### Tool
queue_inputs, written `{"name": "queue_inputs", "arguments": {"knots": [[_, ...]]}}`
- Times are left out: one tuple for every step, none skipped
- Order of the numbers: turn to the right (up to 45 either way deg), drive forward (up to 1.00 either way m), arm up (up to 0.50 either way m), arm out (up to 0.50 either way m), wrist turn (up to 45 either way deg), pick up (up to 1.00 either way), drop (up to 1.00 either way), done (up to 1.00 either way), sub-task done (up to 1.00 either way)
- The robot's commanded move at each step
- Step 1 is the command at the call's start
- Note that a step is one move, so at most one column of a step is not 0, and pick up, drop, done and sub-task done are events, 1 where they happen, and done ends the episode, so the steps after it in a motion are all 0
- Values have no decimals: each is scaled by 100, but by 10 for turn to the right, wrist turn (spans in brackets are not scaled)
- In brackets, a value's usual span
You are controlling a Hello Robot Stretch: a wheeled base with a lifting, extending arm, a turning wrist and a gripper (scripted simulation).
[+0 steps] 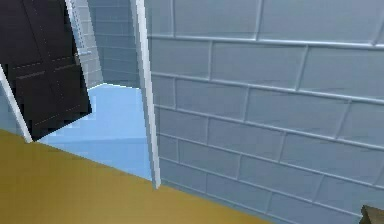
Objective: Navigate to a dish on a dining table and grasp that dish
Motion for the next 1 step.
{"name": "queue_inputs", "arguments": {"knots": [[0,0,0,0,210,0,0,0,0]]}}
